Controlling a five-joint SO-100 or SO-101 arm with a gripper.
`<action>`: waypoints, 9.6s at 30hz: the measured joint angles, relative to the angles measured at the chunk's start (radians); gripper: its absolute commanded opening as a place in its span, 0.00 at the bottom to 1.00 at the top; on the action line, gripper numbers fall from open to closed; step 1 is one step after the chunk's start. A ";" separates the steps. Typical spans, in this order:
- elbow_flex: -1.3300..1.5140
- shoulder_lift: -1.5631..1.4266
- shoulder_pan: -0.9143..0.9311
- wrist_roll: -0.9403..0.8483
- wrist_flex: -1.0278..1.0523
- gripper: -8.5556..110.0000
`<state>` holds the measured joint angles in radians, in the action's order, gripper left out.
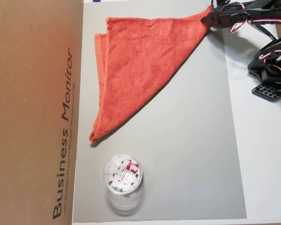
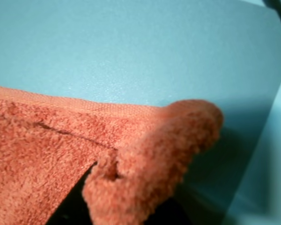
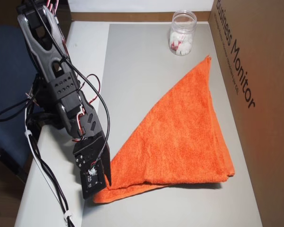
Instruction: Fold the blanket.
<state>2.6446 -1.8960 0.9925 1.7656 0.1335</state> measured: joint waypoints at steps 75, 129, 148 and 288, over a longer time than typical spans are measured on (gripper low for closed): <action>-0.664 -0.155 -0.798 0.371 0.000 0.07; -1.364 0.758 -1.137 -0.227 0.000 0.07; -1.565 1.028 -1.255 -0.505 0.000 0.07; -1.034 0.497 -1.335 -0.264 0.000 0.07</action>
<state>1.6107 -1.3990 -0.3421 1.5018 0.1335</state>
